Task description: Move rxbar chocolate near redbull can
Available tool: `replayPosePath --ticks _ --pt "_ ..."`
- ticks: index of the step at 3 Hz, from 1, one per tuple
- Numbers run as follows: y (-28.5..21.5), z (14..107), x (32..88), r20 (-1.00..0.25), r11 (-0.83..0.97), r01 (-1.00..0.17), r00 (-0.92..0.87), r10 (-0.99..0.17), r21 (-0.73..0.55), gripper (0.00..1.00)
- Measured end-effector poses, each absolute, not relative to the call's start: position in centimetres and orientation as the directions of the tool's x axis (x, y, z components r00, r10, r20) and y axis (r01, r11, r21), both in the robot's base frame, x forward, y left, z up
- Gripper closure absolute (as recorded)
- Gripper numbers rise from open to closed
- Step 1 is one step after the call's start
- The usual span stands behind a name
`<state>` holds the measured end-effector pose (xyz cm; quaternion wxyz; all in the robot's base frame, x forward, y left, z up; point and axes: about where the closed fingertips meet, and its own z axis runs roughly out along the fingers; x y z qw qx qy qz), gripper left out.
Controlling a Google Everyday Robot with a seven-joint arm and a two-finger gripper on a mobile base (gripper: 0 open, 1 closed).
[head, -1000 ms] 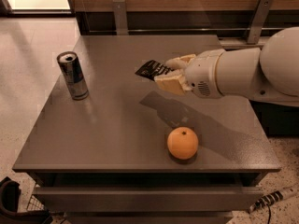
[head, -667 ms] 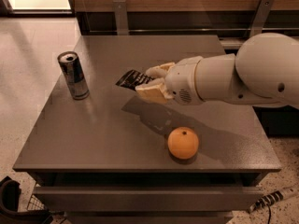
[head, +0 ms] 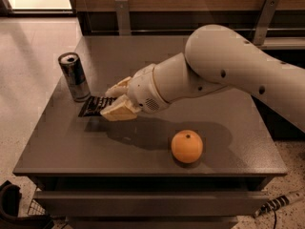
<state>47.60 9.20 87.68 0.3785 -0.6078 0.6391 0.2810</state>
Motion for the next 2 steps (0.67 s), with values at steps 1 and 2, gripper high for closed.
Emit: replayPosePath --ticks 1,2 --pt "11.7 87.0 47.2 -0.810 -0.022 -0.996 0.084 -0.580 -0.088 1.00" --pt "14.1 86.6 47.2 -0.806 -0.116 -0.990 0.137 -0.575 -0.085 1.00"
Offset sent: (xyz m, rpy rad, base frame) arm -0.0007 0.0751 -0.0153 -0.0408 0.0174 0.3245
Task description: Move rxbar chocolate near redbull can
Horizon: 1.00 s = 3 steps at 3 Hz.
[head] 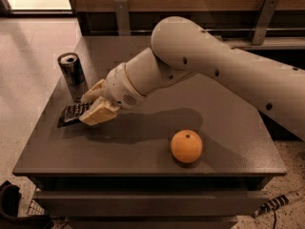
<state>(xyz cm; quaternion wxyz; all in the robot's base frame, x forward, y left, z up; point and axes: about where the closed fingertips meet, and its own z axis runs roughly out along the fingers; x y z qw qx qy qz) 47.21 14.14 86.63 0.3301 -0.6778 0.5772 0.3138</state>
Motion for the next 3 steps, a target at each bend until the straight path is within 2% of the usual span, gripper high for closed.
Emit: replayPosePath --ticks 1,3 --pt "14.47 86.67 47.04 -0.806 -0.124 -0.989 0.141 -0.574 -0.085 0.83" --pt "14.80 86.69 46.79 -0.805 -0.132 -0.988 0.147 -0.575 -0.086 0.37"
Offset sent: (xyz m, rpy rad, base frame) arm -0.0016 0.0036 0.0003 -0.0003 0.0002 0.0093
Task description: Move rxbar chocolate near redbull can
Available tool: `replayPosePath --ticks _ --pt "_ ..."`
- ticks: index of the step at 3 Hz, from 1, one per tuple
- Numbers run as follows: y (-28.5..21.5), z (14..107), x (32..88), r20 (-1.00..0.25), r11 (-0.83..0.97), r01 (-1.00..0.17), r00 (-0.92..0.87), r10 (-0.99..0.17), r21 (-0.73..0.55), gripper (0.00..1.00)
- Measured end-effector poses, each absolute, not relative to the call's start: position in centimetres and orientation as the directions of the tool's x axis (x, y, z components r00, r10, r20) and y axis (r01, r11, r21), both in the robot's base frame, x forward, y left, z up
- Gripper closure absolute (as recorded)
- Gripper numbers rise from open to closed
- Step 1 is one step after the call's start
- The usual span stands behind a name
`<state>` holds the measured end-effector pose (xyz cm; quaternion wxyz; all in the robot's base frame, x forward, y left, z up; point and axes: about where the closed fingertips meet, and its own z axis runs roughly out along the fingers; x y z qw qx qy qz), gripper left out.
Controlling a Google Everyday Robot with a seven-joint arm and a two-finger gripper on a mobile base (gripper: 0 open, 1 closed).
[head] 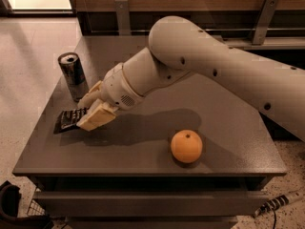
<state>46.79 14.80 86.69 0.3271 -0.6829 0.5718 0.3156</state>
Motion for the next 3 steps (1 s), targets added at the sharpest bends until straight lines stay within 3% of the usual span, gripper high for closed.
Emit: replayPosePath --ticks 1,2,3 --pt "14.94 86.70 46.66 -0.805 -0.136 -0.987 0.149 -0.575 -0.086 0.14" --pt "15.10 86.72 46.53 -0.804 -0.140 -0.986 0.152 -0.575 -0.087 0.00" --pt "15.10 86.72 46.53 -0.804 -0.140 -0.986 0.152 -0.575 -0.087 0.00"
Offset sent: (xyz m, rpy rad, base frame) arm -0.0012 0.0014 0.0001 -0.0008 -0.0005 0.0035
